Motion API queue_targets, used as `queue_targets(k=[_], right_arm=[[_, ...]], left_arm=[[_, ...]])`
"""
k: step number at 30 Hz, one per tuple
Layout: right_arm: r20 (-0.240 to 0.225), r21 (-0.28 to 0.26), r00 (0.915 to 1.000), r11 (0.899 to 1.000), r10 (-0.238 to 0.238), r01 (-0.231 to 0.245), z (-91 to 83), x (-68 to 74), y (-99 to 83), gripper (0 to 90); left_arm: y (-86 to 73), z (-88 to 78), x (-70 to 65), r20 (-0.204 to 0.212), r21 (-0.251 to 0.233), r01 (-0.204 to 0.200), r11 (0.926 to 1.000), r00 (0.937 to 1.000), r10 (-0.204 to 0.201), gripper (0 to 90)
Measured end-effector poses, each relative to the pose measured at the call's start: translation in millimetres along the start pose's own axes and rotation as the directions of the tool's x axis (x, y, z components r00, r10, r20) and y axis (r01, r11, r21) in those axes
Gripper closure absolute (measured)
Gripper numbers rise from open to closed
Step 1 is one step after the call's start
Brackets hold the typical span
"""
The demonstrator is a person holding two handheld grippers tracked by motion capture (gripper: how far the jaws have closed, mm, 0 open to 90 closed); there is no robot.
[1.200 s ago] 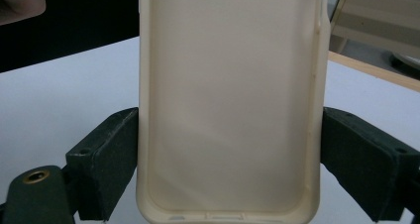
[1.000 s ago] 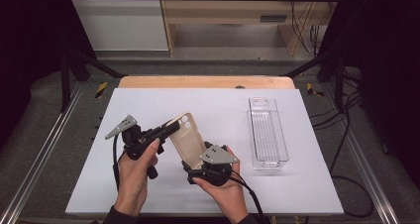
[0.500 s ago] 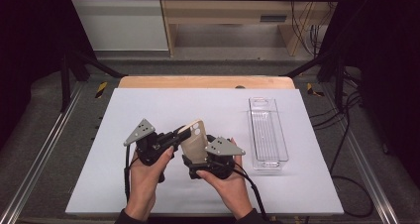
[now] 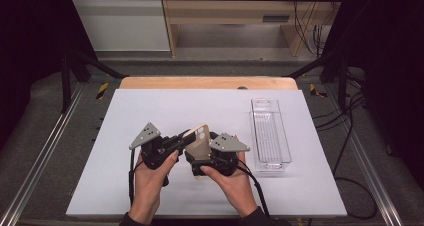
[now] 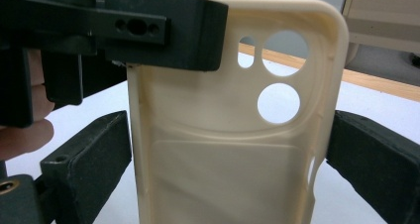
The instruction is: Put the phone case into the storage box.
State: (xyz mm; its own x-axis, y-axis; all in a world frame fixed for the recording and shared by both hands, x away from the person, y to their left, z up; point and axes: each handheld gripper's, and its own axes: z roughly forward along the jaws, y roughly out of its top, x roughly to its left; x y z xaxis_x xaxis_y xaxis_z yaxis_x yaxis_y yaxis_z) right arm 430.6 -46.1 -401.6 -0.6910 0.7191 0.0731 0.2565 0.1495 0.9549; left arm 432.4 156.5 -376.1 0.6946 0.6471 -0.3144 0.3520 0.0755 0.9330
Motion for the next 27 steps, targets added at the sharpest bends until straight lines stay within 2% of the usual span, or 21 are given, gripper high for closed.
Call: queue_targets(k=[5,12,15,20,27], right_arm=[[0.003,0.011,0.9994,0.999,0.033,-0.033,2.4,-2.2,0.1,4.9],[0.005,0.018,0.9985,0.998,0.054,-0.054,6.5,0.4,1.0,6.2],[0.029,0.033,0.998,0.998,0.057,-0.057,7.8,0.7,1.6,8.8],[0.029,0.062,0.9966,0.995,0.077,-0.079,9.6,0.9,1.0,10.0],[0.052,0.081,0.9971,0.995,0.056,-0.06,10.5,4.6,2.1,11.2]], left_arm=[[-2.4,0.3,-1.3,0.002,-0.011,-0.007,0.9999,1.0,0.007,78.8],[-6.0,2.7,-1.5,0.009,-0.013,-0.001,0.9999,1.0,0.002,78.8],[-6.5,2.8,-1.5,0.01,-0.013,-0.004,0.9999,0.9999,0.004,78.8],[-9.0,2.4,0.7,0.007,-0.012,0.007,0.9999,1.0,-0.007,78.7],[-11.8,1.4,4.1,0.017,-0.023,0.025,0.9994,0.9996,-0.025,78.6]])
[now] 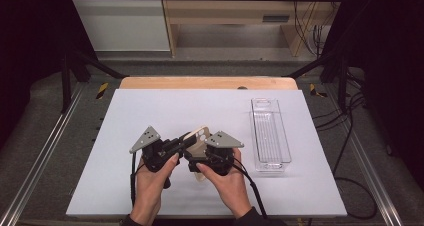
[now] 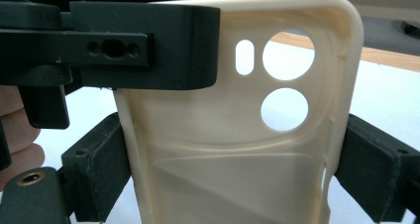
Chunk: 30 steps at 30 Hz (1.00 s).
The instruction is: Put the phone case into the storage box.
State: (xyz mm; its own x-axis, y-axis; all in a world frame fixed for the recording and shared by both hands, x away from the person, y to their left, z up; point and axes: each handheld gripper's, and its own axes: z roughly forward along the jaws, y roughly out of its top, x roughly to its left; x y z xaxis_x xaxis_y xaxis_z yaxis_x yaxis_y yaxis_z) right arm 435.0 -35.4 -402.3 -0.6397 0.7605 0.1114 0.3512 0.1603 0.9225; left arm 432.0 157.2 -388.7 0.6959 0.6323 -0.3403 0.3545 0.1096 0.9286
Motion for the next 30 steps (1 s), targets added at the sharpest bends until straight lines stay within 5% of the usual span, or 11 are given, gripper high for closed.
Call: queue_targets(k=[6,16,22,30], right_arm=[[0.028,0.012,0.9996,1.0,0.007,-0.007,-1.3,-1.1,4.1,12.0],[0.09,-0.01,0.995,0.999,0.045,-0.044,-13.3,-31.0,16.5,12.1],[0.097,-0.032,0.9934,0.998,0.061,-0.058,-18.4,-42.5,26.1,12.0],[0.082,-0.045,0.9942,0.997,0.07,-0.066,-28.4,-50.3,36.3,12.0]], left_arm=[[3.7,-3.4,1.6,0.014,-0.033,0.011,0.9994,0.9998,-0.01,74.1],[13.3,-16.5,-8.8,-0.062,-0.096,-0.035,0.9948,0.9976,0.029,48.9],[15.6,-16.9,-6.9,-0.158,-0.093,-0.068,0.9933,0.9861,0.052,27.3],[13.6,-25.1,1.9,-0.245,-0.081,-0.168,0.9824,0.9587,0.144,8.0]])
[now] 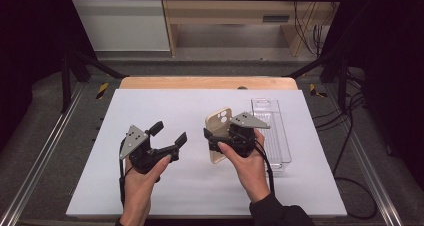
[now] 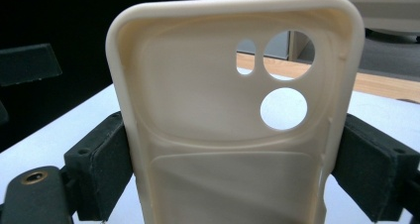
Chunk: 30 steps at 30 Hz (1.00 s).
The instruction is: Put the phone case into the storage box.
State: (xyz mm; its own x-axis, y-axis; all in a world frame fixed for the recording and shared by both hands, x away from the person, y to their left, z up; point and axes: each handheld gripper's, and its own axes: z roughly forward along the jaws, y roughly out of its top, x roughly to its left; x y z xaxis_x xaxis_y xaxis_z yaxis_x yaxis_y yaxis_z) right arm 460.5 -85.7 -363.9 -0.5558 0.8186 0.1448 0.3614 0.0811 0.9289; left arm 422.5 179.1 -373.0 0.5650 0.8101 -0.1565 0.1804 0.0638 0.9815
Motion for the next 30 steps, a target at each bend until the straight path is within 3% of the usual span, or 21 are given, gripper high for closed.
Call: queue_targets(k=[4,7,11,18,23,30], right_arm=[[0.002,-0.008,1.0,1.0,-0.005,0.005,-6.6,-2.2,8.2,12.0],[-0.007,-0.011,1.0,1.0,0.003,-0.003,-9.4,-2.9,13.7,12.0],[-0.008,-0.008,0.9997,1.0,-0.021,0.021,-11.2,-3.5,23.3,12.0],[0.002,-0.016,0.9996,1.0,-0.027,0.027,-13.1,-9.1,39.2,12.0],[0.017,-0.037,0.9997,0.999,-0.019,0.02,-14.3,-13.2,50.1,12.0],[0.029,-0.045,0.9995,0.999,-0.016,0.017,-13.8,-22.5,67.5,12.0]], left_arm=[[-4.9,-3.1,8.5,-0.009,0.003,-0.025,0.9997,0.9996,0.025,5.5],[-10.8,-2.8,16.6,-0.047,0.009,-0.05,0.9987,0.9976,0.051,5.3],[-22.9,-7.3,25.9,-0.074,0.021,-0.092,0.9955,0.9929,0.093,4.0],[-47.4,-21.5,42.6,-0.1,0.034,-0.072,0.9968,0.9921,0.075,3.8],[-61.1,-33.3,52.6,-0.122,0.046,-0.108,0.9931,0.9861,0.113,3.7],[-70.3,-45.1,64.7,-0.112,0.031,-0.087,0.9958,0.9897,0.089,3.3]])
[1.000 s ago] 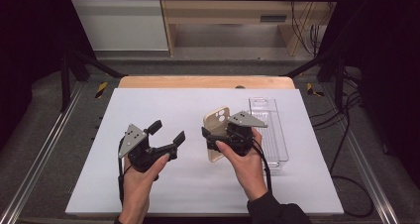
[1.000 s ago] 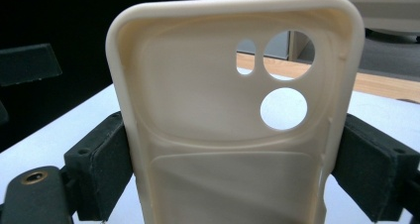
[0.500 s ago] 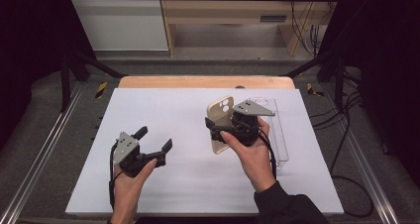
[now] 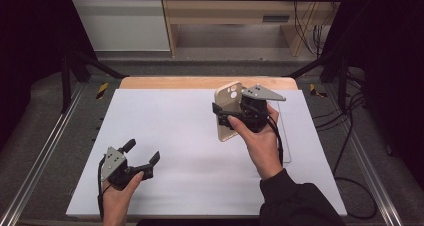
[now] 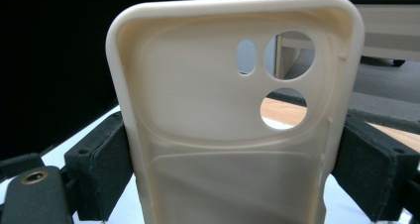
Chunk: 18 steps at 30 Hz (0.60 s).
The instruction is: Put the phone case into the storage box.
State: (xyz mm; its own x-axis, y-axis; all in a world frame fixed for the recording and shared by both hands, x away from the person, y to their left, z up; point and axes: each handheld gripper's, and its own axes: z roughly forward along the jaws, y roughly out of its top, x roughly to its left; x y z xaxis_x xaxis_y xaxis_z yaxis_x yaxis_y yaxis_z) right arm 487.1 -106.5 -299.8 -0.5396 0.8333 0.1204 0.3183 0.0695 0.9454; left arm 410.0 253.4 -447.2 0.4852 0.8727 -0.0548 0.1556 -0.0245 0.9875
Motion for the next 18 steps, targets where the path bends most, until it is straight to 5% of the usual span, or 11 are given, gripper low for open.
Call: queue_targets(k=[10,15,18], right_arm=[[0.03,-0.016,0.9994,1.0,-0.018,0.019,-1.0,-11.3,18.9,12.1],[0.052,-0.028,0.9986,1.0,0.002,-0.001,-3.0,-21.8,24.7,12.1],[0.072,-0.033,0.9972,0.999,0.019,-0.017,-3.8,-31.3,28.6,12.1]], left_arm=[[-2.0,-19.0,21.0,-0.03,-0.007,-0.006,1.0,0.9995,0.006,3.0],[-3.9,-27.2,24.8,0.001,0.001,-0.048,0.9989,0.9989,0.048,2.4],[-5.7,-27.0,24.3,0.011,-0.007,-0.025,0.9997,0.9996,0.025,2.4]])
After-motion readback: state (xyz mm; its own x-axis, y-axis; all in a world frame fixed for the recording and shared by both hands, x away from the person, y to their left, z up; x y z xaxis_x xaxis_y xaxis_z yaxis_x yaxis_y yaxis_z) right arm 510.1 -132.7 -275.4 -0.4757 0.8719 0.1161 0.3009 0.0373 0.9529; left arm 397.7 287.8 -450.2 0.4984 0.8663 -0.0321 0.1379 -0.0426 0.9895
